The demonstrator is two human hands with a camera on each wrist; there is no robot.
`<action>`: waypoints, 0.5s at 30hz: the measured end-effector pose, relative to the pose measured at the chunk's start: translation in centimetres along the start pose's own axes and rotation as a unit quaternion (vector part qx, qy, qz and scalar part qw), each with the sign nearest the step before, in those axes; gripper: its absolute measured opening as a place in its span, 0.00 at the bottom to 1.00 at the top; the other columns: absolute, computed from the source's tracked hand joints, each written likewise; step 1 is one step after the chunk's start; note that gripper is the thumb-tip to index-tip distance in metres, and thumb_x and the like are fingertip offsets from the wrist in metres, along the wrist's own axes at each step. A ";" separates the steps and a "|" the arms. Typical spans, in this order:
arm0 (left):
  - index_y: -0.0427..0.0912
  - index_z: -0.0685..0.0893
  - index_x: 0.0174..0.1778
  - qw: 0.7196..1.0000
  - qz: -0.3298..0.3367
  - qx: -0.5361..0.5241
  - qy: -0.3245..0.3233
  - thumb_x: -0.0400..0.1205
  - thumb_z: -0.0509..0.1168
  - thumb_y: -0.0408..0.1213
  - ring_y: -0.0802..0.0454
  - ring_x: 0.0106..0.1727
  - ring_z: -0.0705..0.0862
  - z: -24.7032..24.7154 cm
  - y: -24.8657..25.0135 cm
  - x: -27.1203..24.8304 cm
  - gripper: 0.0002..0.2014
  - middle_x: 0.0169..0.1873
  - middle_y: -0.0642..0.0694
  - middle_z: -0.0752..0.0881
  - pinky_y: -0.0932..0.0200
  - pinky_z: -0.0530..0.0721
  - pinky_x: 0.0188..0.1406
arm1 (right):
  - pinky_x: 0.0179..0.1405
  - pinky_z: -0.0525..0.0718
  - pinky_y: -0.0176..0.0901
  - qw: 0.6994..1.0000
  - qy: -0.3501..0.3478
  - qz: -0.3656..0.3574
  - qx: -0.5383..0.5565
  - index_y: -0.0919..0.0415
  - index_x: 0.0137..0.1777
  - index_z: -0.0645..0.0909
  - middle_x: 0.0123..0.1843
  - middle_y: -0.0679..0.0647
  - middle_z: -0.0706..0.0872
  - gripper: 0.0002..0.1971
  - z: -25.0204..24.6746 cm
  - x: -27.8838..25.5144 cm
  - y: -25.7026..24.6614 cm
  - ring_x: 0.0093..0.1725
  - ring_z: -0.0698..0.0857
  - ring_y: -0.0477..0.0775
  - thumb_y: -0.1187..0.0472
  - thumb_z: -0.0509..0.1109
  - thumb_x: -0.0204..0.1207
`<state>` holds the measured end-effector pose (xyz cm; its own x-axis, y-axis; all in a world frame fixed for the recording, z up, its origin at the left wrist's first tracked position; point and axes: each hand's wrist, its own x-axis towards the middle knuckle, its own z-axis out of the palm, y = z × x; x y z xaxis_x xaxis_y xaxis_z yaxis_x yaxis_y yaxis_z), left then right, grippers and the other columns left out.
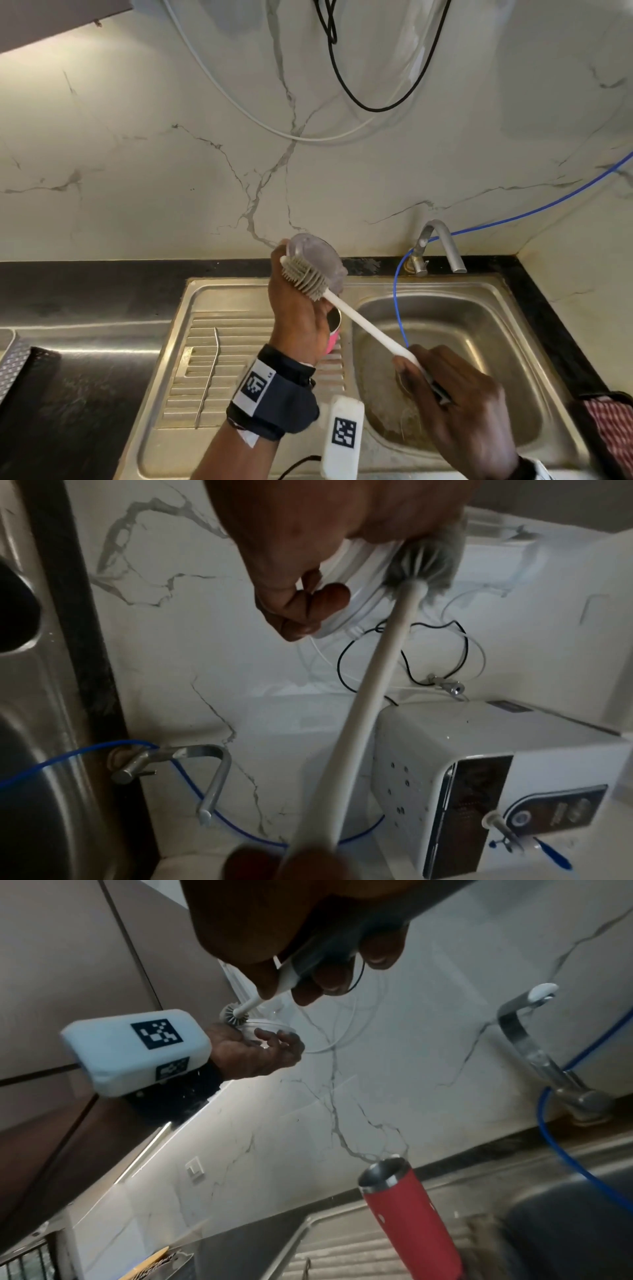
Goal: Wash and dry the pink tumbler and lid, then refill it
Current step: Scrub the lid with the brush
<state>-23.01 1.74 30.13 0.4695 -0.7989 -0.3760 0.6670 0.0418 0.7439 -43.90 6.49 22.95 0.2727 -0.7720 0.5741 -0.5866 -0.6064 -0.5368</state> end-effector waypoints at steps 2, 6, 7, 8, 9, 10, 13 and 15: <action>0.48 0.84 0.51 1.000 0.003 -0.002 -0.008 0.94 0.63 0.41 0.49 0.34 0.86 0.2 -0.5 -0.2 0.08 0.40 0.47 0.87 0.51 0.85 0.37 | 0.25 0.82 0.46 1.000 0.006 0.001 0.014 0.57 0.53 0.93 0.37 0.46 0.84 0.11 0.3 1.0 -0.3 0.27 0.83 0.49 0.51 0.73 0.83; 0.46 0.84 0.51 0.999 0.035 -0.010 0.000 0.92 0.62 0.46 0.48 0.38 0.86 -0.6 0.2 0.5 0.10 0.40 0.46 0.86 0.56 0.85 0.33 | 0.25 0.80 0.45 0.999 -0.007 0.006 0.037 0.55 0.53 0.92 0.35 0.44 0.81 0.12 0.2 0.6 0.0 0.28 0.81 0.47 0.49 0.72 0.84; 0.45 0.84 0.52 0.999 0.036 -0.011 0.000 0.91 0.63 0.49 0.46 0.42 0.85 -0.8 0.6 0.9 0.11 0.43 0.43 0.84 0.55 0.86 0.34 | 0.25 0.80 0.44 0.999 -0.012 0.008 0.042 0.54 0.53 0.92 0.36 0.44 0.81 0.11 0.0 0.1 0.4 0.28 0.81 0.46 0.50 0.72 0.83; 0.45 0.84 0.53 0.999 0.034 -0.012 -0.003 0.90 0.63 0.50 0.44 0.43 0.84 -1.1 0.9 1.1 0.12 0.45 0.41 0.83 0.55 0.86 0.34 | 0.26 0.80 0.43 0.999 -0.018 0.014 0.045 0.53 0.52 0.92 0.36 0.43 0.81 0.10 -0.2 -0.3 0.7 0.29 0.81 0.45 0.51 0.72 0.83; 0.44 0.83 0.53 1.000 0.026 -0.015 -0.003 0.89 0.63 0.50 0.44 0.40 0.84 -1.5 1.1 1.3 0.12 0.44 0.40 0.82 0.55 0.86 0.33 | 0.27 0.80 0.42 0.998 -0.025 0.019 0.045 0.52 0.52 0.92 0.36 0.43 0.81 0.09 -0.3 -0.6 1.0 0.30 0.81 0.44 0.51 0.72 0.83; 0.44 0.83 0.52 1.000 0.017 -0.017 -0.004 0.90 0.63 0.50 0.45 0.37 0.84 -1.7 1.2 1.3 0.13 0.42 0.40 0.82 0.55 0.86 0.31 | 0.28 0.80 0.41 0.998 -0.029 0.022 0.043 0.52 0.52 0.92 0.37 0.43 0.81 0.09 -0.5 -0.7 1.2 0.30 0.80 0.43 0.51 0.72 0.83; 0.46 0.84 0.48 1.000 0.019 -0.020 -0.008 0.91 0.61 0.50 0.44 0.39 0.84 -1.7 0.7 1.3 0.13 0.40 0.42 0.84 0.53 0.85 0.34 | 0.26 0.79 0.42 0.999 -0.033 0.025 0.024 0.51 0.51 0.91 0.36 0.43 0.80 0.10 -0.4 -0.1 0.8 0.29 0.80 0.45 0.49 0.71 0.83; 0.46 0.83 0.45 0.999 0.039 -0.005 -0.008 0.92 0.59 0.51 0.47 0.35 0.81 -1.5 0.0 1.2 0.16 0.34 0.45 0.83 0.54 0.79 0.33 | 0.25 0.80 0.44 0.999 -0.029 0.026 0.015 0.52 0.51 0.92 0.36 0.43 0.81 0.12 -0.1 0.4 0.1 0.28 0.81 0.47 0.47 0.70 0.83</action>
<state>-21.57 1.70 28.90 0.5114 -0.8026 -0.3072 0.6337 0.1107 0.7657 -43.97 6.13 23.18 0.2875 -0.8114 0.5090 -0.5774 -0.5708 -0.5838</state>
